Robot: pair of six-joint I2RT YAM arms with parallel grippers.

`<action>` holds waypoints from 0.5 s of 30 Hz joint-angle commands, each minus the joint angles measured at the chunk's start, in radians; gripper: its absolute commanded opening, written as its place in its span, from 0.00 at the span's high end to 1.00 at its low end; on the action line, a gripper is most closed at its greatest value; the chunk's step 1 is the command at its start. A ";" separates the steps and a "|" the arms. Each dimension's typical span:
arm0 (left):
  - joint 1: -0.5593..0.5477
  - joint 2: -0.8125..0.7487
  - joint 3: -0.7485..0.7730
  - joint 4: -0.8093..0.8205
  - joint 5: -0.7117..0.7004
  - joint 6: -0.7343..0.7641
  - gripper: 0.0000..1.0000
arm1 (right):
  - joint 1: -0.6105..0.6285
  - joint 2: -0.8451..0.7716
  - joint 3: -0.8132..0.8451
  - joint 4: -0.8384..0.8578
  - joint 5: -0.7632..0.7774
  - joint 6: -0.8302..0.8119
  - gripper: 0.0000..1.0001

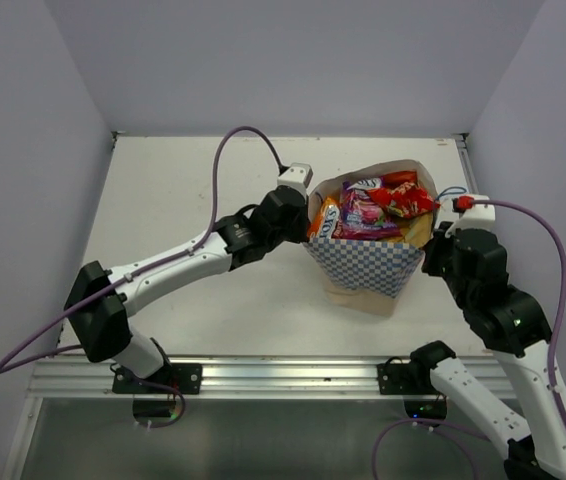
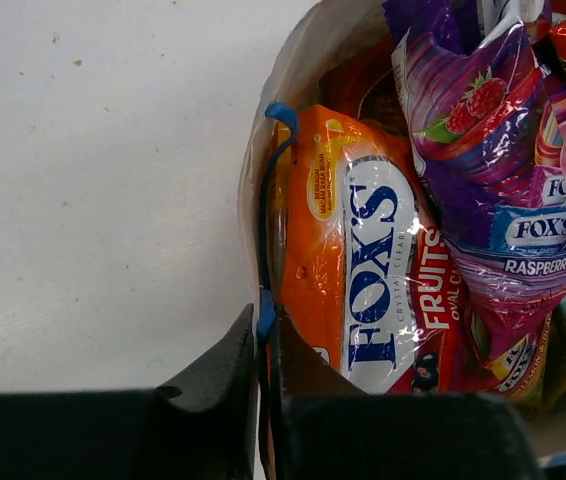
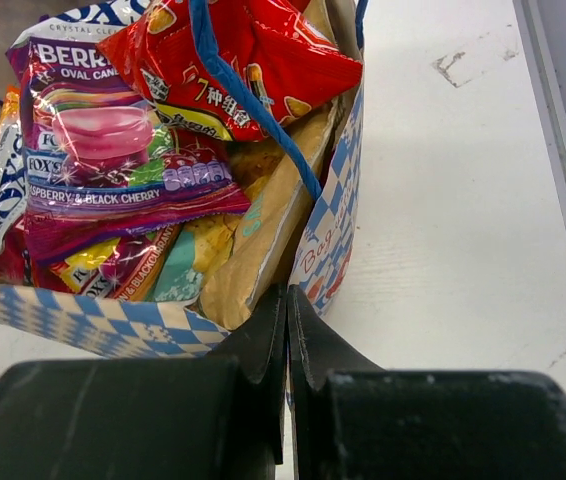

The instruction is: Place the snacks into the paper bag

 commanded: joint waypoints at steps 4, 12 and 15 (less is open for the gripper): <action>0.008 0.048 0.134 0.051 0.023 0.066 1.00 | 0.001 0.051 0.021 -0.017 -0.005 -0.004 1.00; 0.008 0.047 0.329 0.031 0.014 0.106 1.00 | 0.003 0.160 0.182 -0.040 -0.022 -0.030 1.00; 0.007 -0.005 0.353 0.034 0.004 0.121 1.00 | 0.003 0.208 0.294 -0.059 -0.028 -0.048 1.00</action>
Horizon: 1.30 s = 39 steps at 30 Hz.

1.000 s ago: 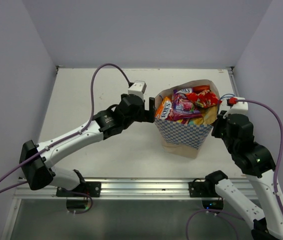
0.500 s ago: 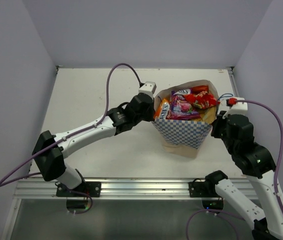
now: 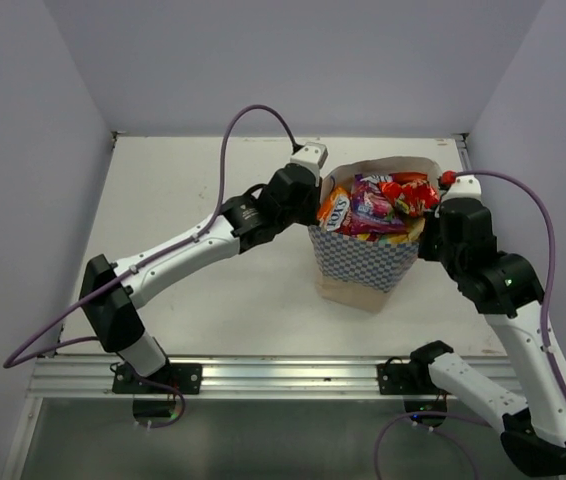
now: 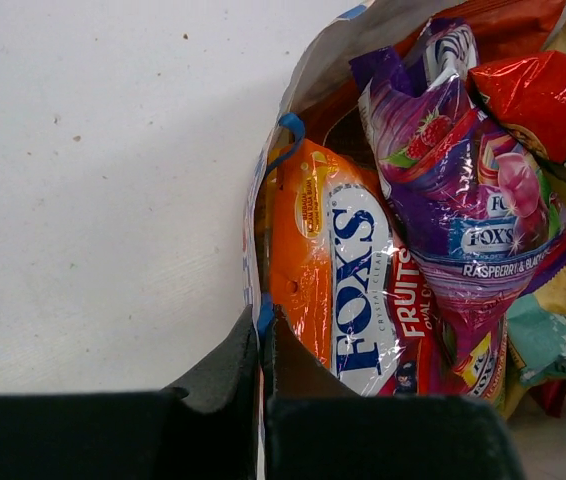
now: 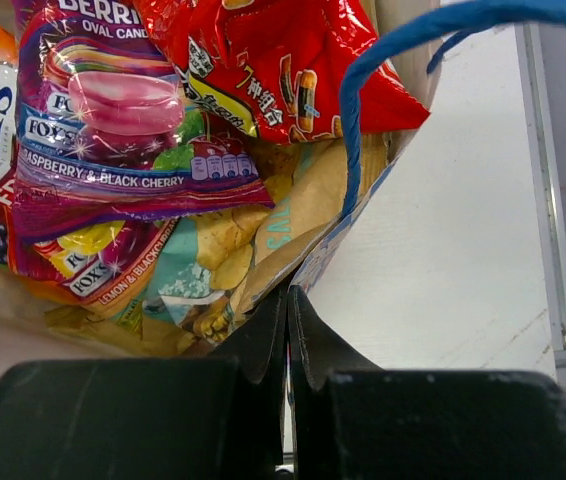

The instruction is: Place the snacks into the paper bag

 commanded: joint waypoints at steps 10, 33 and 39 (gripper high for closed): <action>0.005 -0.288 -0.027 0.142 -0.129 0.036 1.00 | 0.003 0.144 0.185 0.042 -0.142 -0.042 1.00; 0.005 -0.438 -0.339 0.106 -0.346 -0.039 1.00 | 0.315 0.389 0.133 0.223 -0.098 0.026 1.00; 0.005 -0.427 -0.345 0.049 -0.451 -0.076 1.00 | 0.444 0.431 0.167 0.238 0.051 0.061 1.00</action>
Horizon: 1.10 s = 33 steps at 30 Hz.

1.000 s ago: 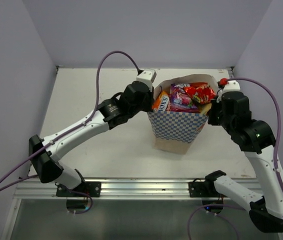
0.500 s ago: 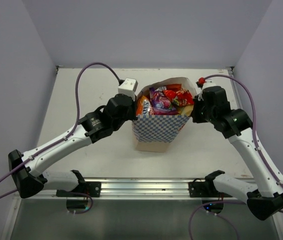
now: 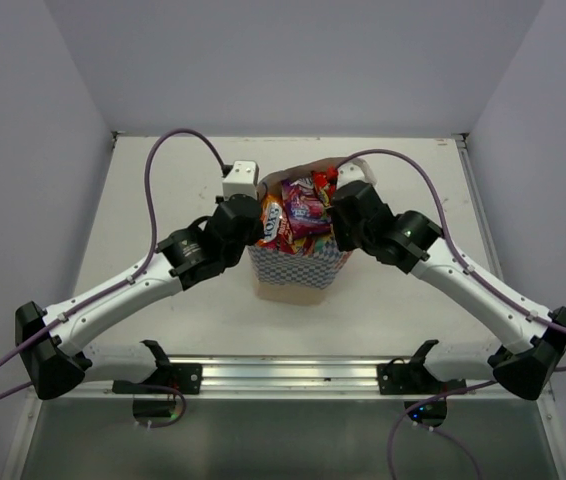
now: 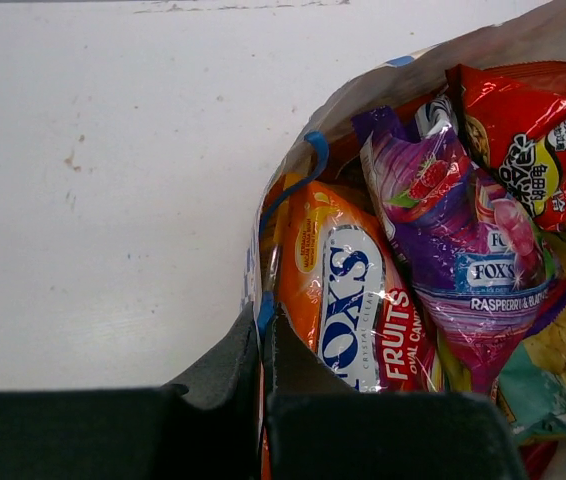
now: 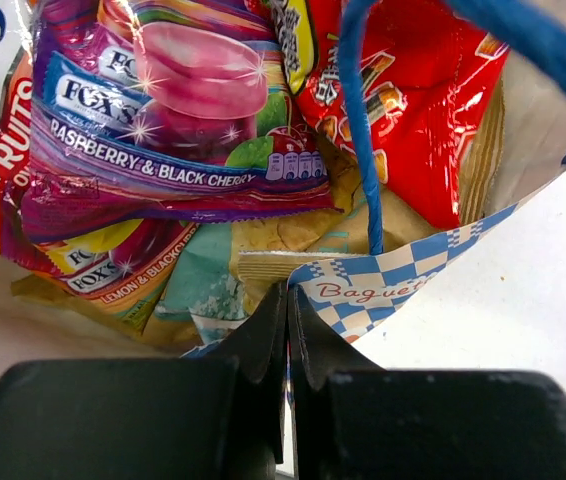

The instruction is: Place the snacks into the paper bag

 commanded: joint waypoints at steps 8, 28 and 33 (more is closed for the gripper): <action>-0.001 0.001 0.009 -0.026 -0.206 -0.180 1.00 | 0.097 -0.008 0.132 0.033 0.144 0.061 1.00; -0.027 0.001 0.031 0.010 -0.190 -0.189 1.00 | 0.136 -0.051 0.131 -0.041 0.252 0.090 1.00; -0.036 0.013 0.117 -0.001 -0.187 -0.126 1.00 | 0.136 -0.052 0.166 -0.064 0.270 0.076 1.00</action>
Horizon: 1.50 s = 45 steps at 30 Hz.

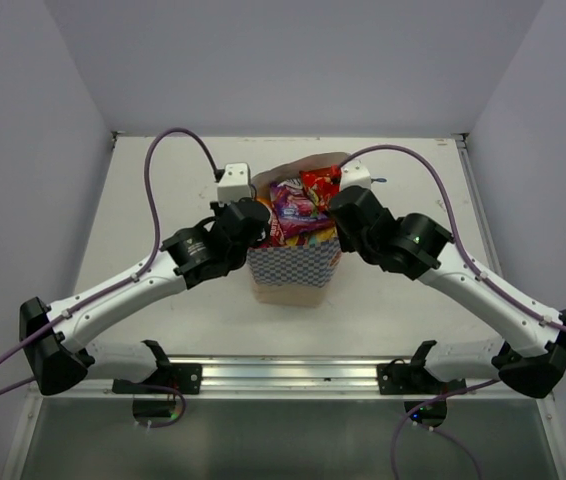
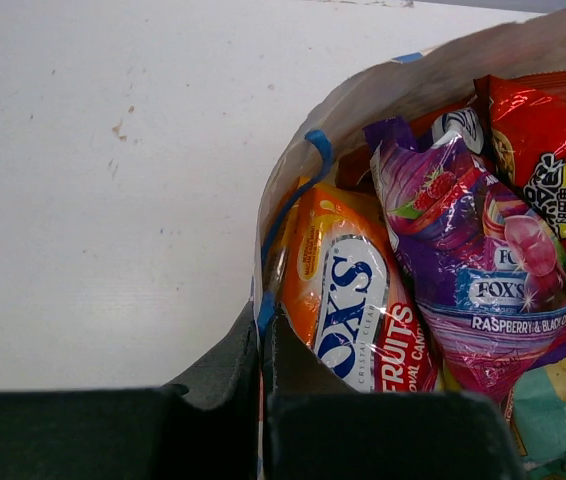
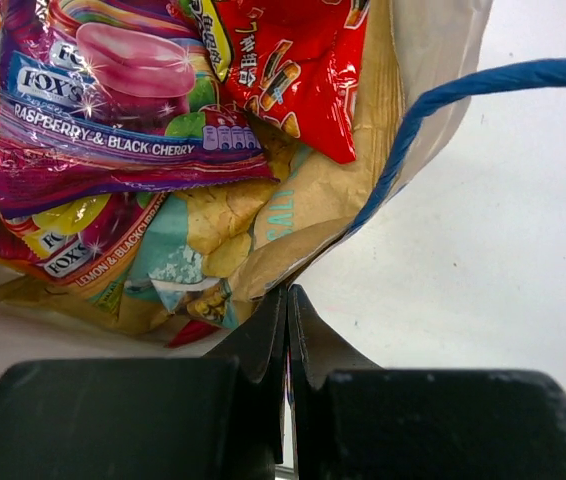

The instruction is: Place the snacks into the paper bag

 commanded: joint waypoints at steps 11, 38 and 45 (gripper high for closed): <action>-0.027 0.009 0.110 0.131 0.014 0.062 0.41 | 0.010 -0.040 0.065 0.046 0.055 -0.003 0.49; -0.035 -0.301 0.165 0.640 -0.387 0.694 0.08 | 0.009 -0.296 0.129 0.066 0.457 -0.141 0.22; -0.033 -0.443 0.054 0.619 -0.431 0.682 0.05 | 0.009 -0.379 0.086 0.103 0.492 -0.162 0.21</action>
